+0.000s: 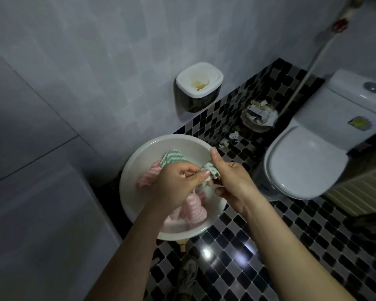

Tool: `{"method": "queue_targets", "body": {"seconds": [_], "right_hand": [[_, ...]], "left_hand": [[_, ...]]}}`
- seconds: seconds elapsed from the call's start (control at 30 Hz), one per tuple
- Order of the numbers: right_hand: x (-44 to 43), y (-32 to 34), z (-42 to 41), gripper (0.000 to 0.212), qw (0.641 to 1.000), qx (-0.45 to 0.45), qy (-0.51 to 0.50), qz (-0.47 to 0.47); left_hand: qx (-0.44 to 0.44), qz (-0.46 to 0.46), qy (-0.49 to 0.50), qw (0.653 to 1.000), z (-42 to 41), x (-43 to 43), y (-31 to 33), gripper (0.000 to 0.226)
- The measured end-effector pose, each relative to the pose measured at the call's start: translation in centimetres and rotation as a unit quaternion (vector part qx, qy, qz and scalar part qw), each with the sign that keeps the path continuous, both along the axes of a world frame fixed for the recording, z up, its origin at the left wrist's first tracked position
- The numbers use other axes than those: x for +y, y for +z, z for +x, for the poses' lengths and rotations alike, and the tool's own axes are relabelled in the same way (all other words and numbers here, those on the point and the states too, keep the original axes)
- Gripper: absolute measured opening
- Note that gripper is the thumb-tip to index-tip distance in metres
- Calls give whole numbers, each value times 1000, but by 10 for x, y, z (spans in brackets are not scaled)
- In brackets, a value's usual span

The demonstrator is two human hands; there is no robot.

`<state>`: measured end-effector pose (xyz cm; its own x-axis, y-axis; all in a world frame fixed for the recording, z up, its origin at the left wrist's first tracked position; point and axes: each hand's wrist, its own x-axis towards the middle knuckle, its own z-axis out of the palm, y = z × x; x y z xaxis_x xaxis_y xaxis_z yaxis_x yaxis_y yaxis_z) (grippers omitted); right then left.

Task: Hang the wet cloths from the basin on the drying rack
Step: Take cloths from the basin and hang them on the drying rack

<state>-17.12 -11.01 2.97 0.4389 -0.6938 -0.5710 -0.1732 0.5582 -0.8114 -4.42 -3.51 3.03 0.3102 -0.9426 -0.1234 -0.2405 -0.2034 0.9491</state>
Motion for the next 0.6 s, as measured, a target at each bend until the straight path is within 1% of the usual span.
{"method": "queue_targets", "body": {"seconds": [0.07,0.13,0.17,0.23,0.3,0.37,0.43,0.6], "right_hand": [[10,10,-12,45,999,-48,16,14],[25,26,-28,37,994,-110,21,16],[29,29,-35,32,991,-134,21,11],[39,37,-51,26,985,-173,13,7],[49,46,-68,28,978,-209,10,19],[61,56,-89,29,976,-216,10,14],[64,62,-99,23,979,-203,17,4],[89,86,-140,10,985,-147,19,-90]], "left_hand": [[59,-1,-19,998,-9,6,11,9],[94,0,-37,995,-22,17,24,5],[99,0,-40,994,-26,19,26,6],[112,3,-41,993,-36,27,37,17],[131,14,-55,990,-47,36,42,26],[171,20,-85,981,-62,47,51,27],[212,23,-106,971,-66,51,55,28],[292,8,-168,942,-94,79,77,16]]}}
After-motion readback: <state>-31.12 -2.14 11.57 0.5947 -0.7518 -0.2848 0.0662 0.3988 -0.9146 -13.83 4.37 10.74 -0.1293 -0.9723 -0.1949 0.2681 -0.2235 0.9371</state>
